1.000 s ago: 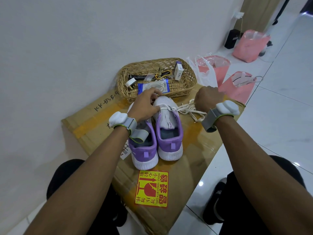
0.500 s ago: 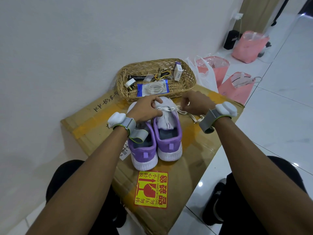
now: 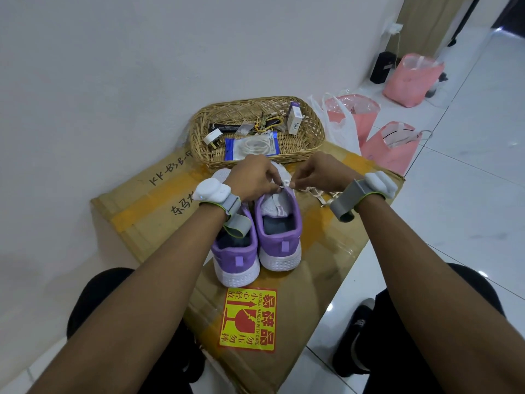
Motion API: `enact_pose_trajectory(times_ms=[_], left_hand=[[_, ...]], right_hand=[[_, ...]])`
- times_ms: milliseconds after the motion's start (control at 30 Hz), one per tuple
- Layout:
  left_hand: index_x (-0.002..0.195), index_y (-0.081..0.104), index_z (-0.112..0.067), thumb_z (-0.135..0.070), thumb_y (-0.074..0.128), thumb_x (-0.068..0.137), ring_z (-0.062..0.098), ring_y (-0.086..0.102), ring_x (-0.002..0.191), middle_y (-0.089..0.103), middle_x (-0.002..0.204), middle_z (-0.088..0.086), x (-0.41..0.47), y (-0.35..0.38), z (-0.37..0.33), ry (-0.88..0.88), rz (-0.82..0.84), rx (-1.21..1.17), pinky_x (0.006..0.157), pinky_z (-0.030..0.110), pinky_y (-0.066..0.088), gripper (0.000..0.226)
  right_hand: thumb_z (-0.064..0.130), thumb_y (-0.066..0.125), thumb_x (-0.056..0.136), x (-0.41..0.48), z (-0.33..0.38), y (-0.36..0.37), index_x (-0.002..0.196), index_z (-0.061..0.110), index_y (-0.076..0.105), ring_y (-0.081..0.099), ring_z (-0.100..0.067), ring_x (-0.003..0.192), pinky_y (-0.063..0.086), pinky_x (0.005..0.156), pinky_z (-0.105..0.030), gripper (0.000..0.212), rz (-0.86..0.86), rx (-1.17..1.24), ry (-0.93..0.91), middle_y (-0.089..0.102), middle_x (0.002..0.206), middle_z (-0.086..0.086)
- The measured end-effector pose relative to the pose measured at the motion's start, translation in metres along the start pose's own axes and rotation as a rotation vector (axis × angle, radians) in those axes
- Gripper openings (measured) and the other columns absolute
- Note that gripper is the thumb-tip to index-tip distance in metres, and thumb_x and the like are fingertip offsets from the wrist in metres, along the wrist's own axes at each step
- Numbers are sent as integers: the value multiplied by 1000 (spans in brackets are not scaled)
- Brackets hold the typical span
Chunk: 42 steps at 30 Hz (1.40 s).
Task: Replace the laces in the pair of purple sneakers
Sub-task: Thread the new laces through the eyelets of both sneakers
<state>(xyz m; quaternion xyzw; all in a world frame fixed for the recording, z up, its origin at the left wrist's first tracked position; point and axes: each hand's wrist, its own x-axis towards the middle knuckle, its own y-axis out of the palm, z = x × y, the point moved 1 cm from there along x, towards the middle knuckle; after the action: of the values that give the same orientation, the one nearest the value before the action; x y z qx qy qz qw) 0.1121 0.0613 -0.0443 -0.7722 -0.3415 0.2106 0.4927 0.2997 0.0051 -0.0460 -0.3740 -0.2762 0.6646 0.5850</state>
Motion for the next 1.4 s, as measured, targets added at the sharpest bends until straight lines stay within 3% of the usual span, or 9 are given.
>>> enact_pose_trajectory(times_ms=[333,500,600,700,833,1033,1167,1300,1400], left_hand=[[78,72,-19,-23,76,74,24,61,86,65,87,-3,-3,12,-7,126,-120,155,65,31,41,6],[71,75,-19,-11,84,71,8,62,65,61,65,-8,-1,5,8,87,-21,-141,62,29,50,12],[86,78,-18,-14,83,76,-2,51,52,65,68,-3,-1,-2,17,38,-18,-297,56,12,38,12],[95,77,-20,-12,74,82,1,52,56,68,71,-2,-1,-1,21,-32,-123,-372,62,17,45,15],[97,77,-21,-12,71,82,7,53,60,70,73,-4,2,5,20,-76,-179,-372,64,24,47,18],[107,74,-28,-33,83,79,-7,50,58,61,88,-9,8,9,9,-100,-73,-383,57,11,34,30],[85,73,-14,-22,79,84,1,46,55,60,75,-4,7,2,-3,-110,-70,-652,63,18,38,11],[74,68,-14,-13,75,86,11,51,62,58,69,2,8,-13,-2,-222,-230,-983,60,20,43,14],[76,67,-18,-19,73,88,16,57,71,64,75,1,13,-15,19,-432,-427,-937,68,31,47,14]], right_hand=[[31,87,63,-3,0,-1,69,35,77,66,-9,69,50,60,-28,13,-115,-132,13,71,66,14],[41,77,80,-1,-11,-7,80,21,78,65,-17,74,52,70,-33,19,-113,0,34,73,76,3],[21,73,81,3,-11,-1,107,22,71,62,-17,86,49,76,-30,26,-168,-67,41,66,91,8],[25,77,79,8,-7,15,108,22,72,59,-16,87,39,72,-25,29,-64,-169,-7,66,97,4],[31,73,78,8,-4,11,88,27,77,64,-22,85,47,67,-31,11,-327,-204,55,70,86,4],[32,70,79,8,22,-19,89,30,78,57,-9,75,39,66,-25,12,-616,-53,-98,70,85,12],[37,63,82,13,22,-22,89,30,76,62,-9,73,47,64,-26,17,-698,13,-82,72,81,10],[40,67,84,14,14,-25,78,23,75,62,-16,70,45,64,-32,20,-576,-7,-82,68,71,2],[36,72,86,12,15,-28,77,19,74,61,-12,62,49,66,-32,20,-333,182,-156,69,68,0]])
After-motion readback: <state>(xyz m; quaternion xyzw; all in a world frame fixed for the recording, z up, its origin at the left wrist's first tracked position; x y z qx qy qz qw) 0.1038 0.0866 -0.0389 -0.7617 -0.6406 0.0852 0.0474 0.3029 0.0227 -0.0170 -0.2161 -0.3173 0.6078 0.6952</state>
